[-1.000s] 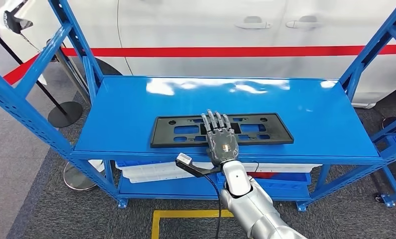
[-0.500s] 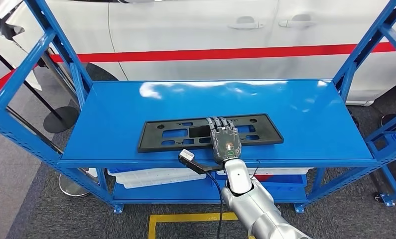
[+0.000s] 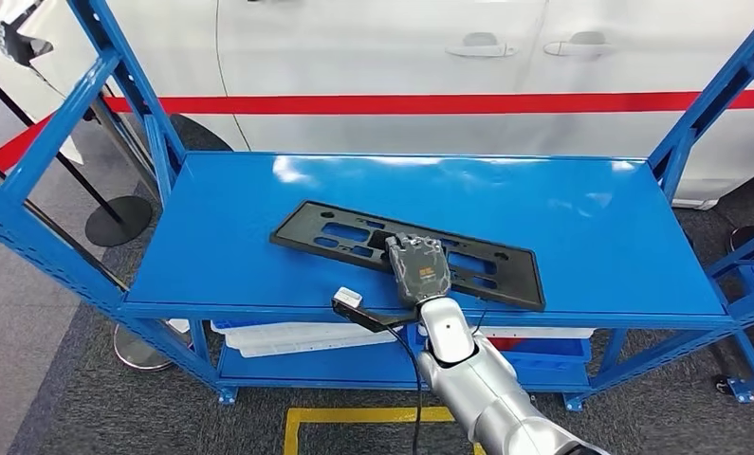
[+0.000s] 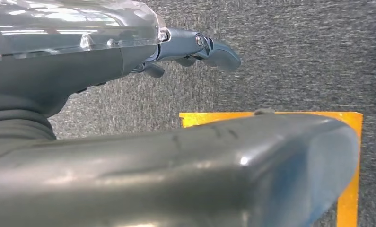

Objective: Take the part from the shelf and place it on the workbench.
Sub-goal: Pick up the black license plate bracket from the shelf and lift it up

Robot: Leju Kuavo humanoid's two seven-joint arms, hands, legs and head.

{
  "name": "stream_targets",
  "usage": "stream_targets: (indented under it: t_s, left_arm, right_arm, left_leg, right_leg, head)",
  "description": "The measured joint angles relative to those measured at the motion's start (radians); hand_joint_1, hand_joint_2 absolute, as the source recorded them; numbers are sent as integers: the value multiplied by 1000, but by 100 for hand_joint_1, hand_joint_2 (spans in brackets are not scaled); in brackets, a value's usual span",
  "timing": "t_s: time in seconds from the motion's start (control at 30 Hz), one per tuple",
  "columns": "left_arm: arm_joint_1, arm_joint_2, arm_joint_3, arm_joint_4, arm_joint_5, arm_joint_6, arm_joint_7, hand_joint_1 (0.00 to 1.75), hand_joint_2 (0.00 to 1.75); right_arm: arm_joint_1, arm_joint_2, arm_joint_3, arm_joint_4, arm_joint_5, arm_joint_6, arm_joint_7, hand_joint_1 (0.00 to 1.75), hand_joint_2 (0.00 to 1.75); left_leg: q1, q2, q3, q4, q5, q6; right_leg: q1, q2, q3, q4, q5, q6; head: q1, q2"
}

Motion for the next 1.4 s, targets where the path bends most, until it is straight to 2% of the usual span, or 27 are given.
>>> stream_targets:
  t_s: [0.03, 0.1, 0.17, 0.23, 0.3, 0.33, 0.37, 0.4, 0.47, 0.53, 0.63, 0.7, 0.73, 0.8, 0.83, 0.87, 0.9, 1.0, 1.03, 1.07, 1.13, 1.2, 1.23, 1.3, 1.33, 1.37, 1.4]
  left_arm:
    - [-1, -1, 0, 0, 1, 1, 0, 0, 0]
    - [-1, -1, 2, 0, 2, 1, 0, 0, 0]
    - [-1, -2, 3, 0, 2, 1, 0, 0, 0]
    - [-1, -2, 6, 0, 3, 2, 0, 0, 0]
    - [-1, -2, 9, 0, 4, 2, 0, 0, 0]
    - [0, -3, 10, 0, 4, 2, 0, 0, 0]
    - [0, -3, 12, 0, 5, 3, 0, 0, 0]
    - [0, -4, 14, 0, 5, 3, 0, 0, 0]
    - [-1, -4, 16, 0, 6, 4, 0, 0, 0]
    - [-4, -4, 17, 0, 6, 4, 0, 0, 0]
    - [-5, -5, 18, 0, 6, 4, 0, 0, 0]
    - [-5, -6, 18, 0, 6, 2, 0, 0, 0]
    - [-5, -6, 18, 0, 5, 2, 0, 0, 0]
    - [-5, -6, 18, 0, 5, 0, 0, 0, 0]
    - [-4, -6, 18, 0, 5, -1, 0, 0, 0]
    - [-4, -6, 18, 0, 4, -2, 0, 0, 0]
    - [-3, -6, 18, 0, 4, -5, 0, 0, 0]
    - [-4, -7, 18, 0, -2, -17, -2, 0, 0]
    - [-4, -7, 18, 0, -4, -21, -2, 0, 0]
    - [-3, -7, 18, 0, -6, -22, -1, 0, 0]
    - [0, -7, 18, 0, -8, -21, 1, 0, 0]
    - [1, -6, 18, 0, -8, -19, 0, 0, 0]
    - [1, -6, 18, 0, -7, -17, -4, 0, 0]
    - [0, -6, 19, 0, 5, -8, -17, 0, 0]
    - [0, -6, 21, 0, 14, -2, -23, 0, 0]
    - [1, -6, 25, 0, 23, 4, -28, 0, 0]
    - [2, -6, 28, 0, 28, 8, -31, 0, 0]
  right_arm:
    - [-2, 3, 0, 3, 0, 0, -2, 175, 175]
    - [-4, 6, 0, 7, 0, -1, -8, 175, 175]
    - [-7, 10, 0, 10, -2, 0, -20, 175, 175]
    - [-10, 16, -4, 11, -14, 1, -42, 175, 175]
    - [-9, 20, -16, 10, -55, 4, -86, 175, 175]
    - [-6, 23, -25, 8, -89, 7, -115, 175, 175]
    - [-4, 25, -35, 1, -129, 14, -148, 175, 175]
    - [-3, 28, -46, -11, -172, 23, -179, 175, 175]
    - [-4, 33, -69, -45, -247, 42, -225, 175, 175]
    - [-5, 36, -89, -78, -306, 59, -254, 175, 175]
    - [12, 34, -113, -176, -525, 127, -348, 175, 175]
    - [22, 29, -126, -294, -734, 189, -389, 175, 175]
    - [24, 26, -134, -356, -820, 217, -394, 175, 175]
    - [32, 16, -152, -455, -913, 257, -388, 175, 175]
    - [42, 11, -157, -491, -925, 268, -385, 175, 175]
    - [55, 6, -160, -521, -934, 275, -386, 175, 175]
    - [69, 2, -162, -549, -951, 277, -392, 175, 175]
    - [105, -17, -173, -665, -1079, 286, -410, 175, 175]
    - [116, -30, -181, -716, -1133, 294, -412, 175, 175]
    - [127, -44, -193, -767, -1182, 304, -412, 175, 175]
    - [151, -74, -221, -858, -1258, 326, -414, 175, 175]
    - [171, -98, -249, -924, -1326, 350, -424, 175, 175]
    - [181, -109, -261, -949, -1368, 365, -433, 175, 175]
    - [203, -136, -288, -986, -1468, 400, -457, 175, 175]
    - [218, -152, -302, -998, -1519, 421, -470, 175, 175]
    - [235, -169, -318, -1007, -1563, 442, -482, 175, 175]
    - [252, -183, -331, -1014, -1593, 459, -494, 175, 175]
  left_leg:
    - [-2, 0, 0, 2, -2, -6]
    - [-2, 0, 1, 0, -3, -18]
    - [2, 1, -1, 10, -14, -28]
    - [4, 3, -35, 87, -61, -35]
    - [4, 4, -100, 225, -119, -38]
    - [4, 4, -125, 274, -132, -39]
    - [4, 4, -134, 288, -125, -38]
    - [4, 4, -122, 261, -100, -36]
    - [3, 5, -58, 129, -33, -29]
    - [-1, 5, -6, 27, -3, -20]
    - [-3, 4, 4, 4, -1, -6]
    - [2, 7, 6, -2, 5, 7]
    - [4, 9, 7, -5, 8, 12]
    - [3, 10, 4, -5, 9, 18]
    - [2, 10, 2, -5, 10, 19]
    - [1, 9, 1, -4, 10, 19]
    - [1, 8, -1, -3, 11, 19]
    - [-3, 4, -4, 2, 11, 15]
    - [-5, 2, -6, 3, 12, 11]
    - [-7, 1, -8, 4, 12, 7]
    - [-9, -1, -11, 1, 14, -4]
    - [-9, 0, -18, 20, -2, -12]
    - [-9, 2, -34, 57, -27, -16]
    - [-6, 4, -90, 183, -91, -21]
    - [-5, 4, -119, 245, -114, -24]
    - [-5, 4, -136, 279, -118, -25]
    - [-5, 4, -134, 273, -102, -24]
  right_leg:
    - [2, 0, 13, -30, 6, -4]
    - [6, 2, 16, -40, 4, -16]
    - [5, 2, 20, -47, 7, -30]
    - [3, 1, 26, -53, 9, -42]
    - [7, 0, 27, -52, 7, -49]
    - [9, 1, 28, -52, 6, -50]
    - [11, 2, 29, -51, 5, -51]
    - [12, 3, 32, -50, 4, -52]
    - [15, 7, 40, -50, 0, -50]
    - [20, 12, 44, -48, -4, -42]
    - [23, 15, 46, -50, -2, -25]
    - [22, 12, 35, -21, -26, -15]
    - [21, 10, 15, 24, -55, -11]
    - [18, 8, -44, 154, -123, -4]
    - [16, 7, -68, 207, -141, -2]
    - [15, 7, -77, 228, -141, -2]
    - [14, 6, -67, 210, -122, -2]
    - [16, 3, 30, 17, -33, -13]
    - [17, 2, 51, -28, -20, -17]
    - [20, 1, 58, -48, -17, -20]
    - [19, 1, 57, -55, -15, -26]
    - [13, 0, 59, -63, -10, -36]
    - [9, -1, 60, -67, -7, -40]
    - [8, -3, 61, -68, -7, -44]
    - [8, -4, 61, -67, -8, -45]
    - [8, -5, 62, -67, -9, -45]
    - [8, -5, 62, -66, -10, -44]
  head:
    - [0, 0]
    - [0, 0]
    - [0, 0]
    - [0, 0]
    - [0, 0]
    - [0, 0]
    - [0, 0]
    - [0, 0]
    - [0, 0]
    - [0, 0]
    - [0, 0]
    - [0, 0]
    - [0, 0]
    - [0, 0]
    - [0, 0]
    - [0, 0]
    - [0, 0]
    - [0, 0]
    - [0, 0]
    - [0, 0]
    - [0, 0]
    - [0, 0]
    - [0, 0]
    - [0, 0]
    - [0, 0]
    - [0, 0]
    - [0, 0]
